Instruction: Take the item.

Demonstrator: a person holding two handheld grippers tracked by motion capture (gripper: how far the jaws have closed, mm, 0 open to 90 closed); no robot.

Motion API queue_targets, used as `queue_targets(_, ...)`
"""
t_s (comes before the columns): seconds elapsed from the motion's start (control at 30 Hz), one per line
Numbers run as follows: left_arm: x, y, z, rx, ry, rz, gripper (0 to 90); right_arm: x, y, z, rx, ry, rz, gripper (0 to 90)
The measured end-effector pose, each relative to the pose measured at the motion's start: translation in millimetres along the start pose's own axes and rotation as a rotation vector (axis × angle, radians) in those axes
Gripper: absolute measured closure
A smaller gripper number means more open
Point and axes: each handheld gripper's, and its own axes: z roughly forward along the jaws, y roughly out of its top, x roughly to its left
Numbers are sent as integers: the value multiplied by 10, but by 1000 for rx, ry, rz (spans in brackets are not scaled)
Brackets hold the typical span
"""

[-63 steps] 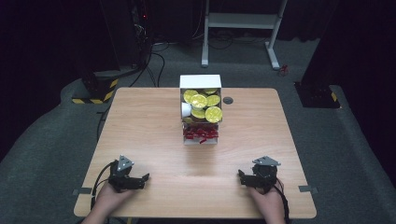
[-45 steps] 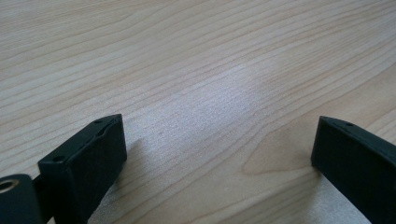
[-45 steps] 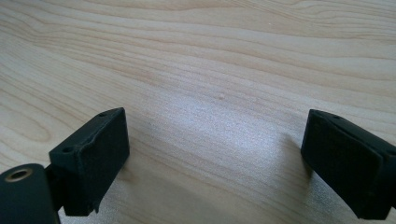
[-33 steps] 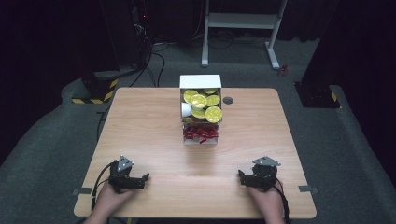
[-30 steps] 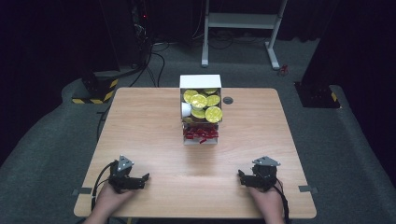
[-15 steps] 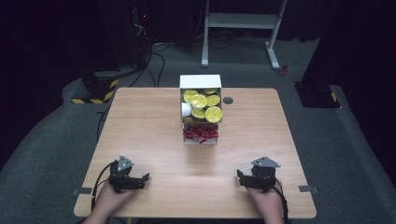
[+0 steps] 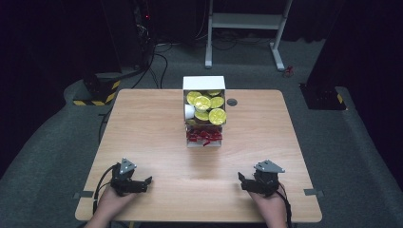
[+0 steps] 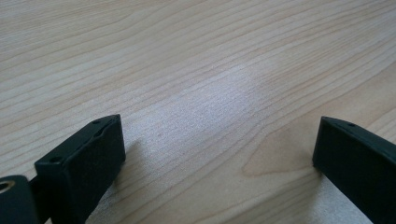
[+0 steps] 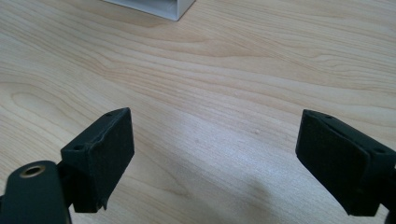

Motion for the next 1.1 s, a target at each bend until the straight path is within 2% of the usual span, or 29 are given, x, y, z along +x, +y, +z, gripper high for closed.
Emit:
queue_targets(0.4, 9, 10, 10, 9, 8, 1, 5, 94, 80, -74, -22, 34, -8, 120)
queue_targets(0.47, 8, 12, 10, 11, 8, -1, 3, 103, 86, -79, -26, 37, -14, 120)
queue_targets(0.53, 9, 13, 12, 10, 13, -4, 1, 147, 115, -94, -31, 33, -41, 119)
queue_targets(0.6, 9, 13, 12, 11, 15, -6, 0, 158, 127, -104, -35, 40, -37, 119)
queue_targets(0.7, 13, 16, 17, 12, 22, -27, 0, 194, 165, -138, -56, 59, -46, 120)
queue_targets(0.73, 17, 17, 17, 12, 25, -24, 0, 207, 189, -146, -64, 66, -59, 120)
queue_targets(0.9, 17, 17, 16, 12, 24, -23, 0, 224, 253, -153, -69, 90, -54, 120)
queue_targets(1.1, 15, 19, 19, 12, 24, -30, 0, 279, 378, -195, -85, 101, -77, 120)
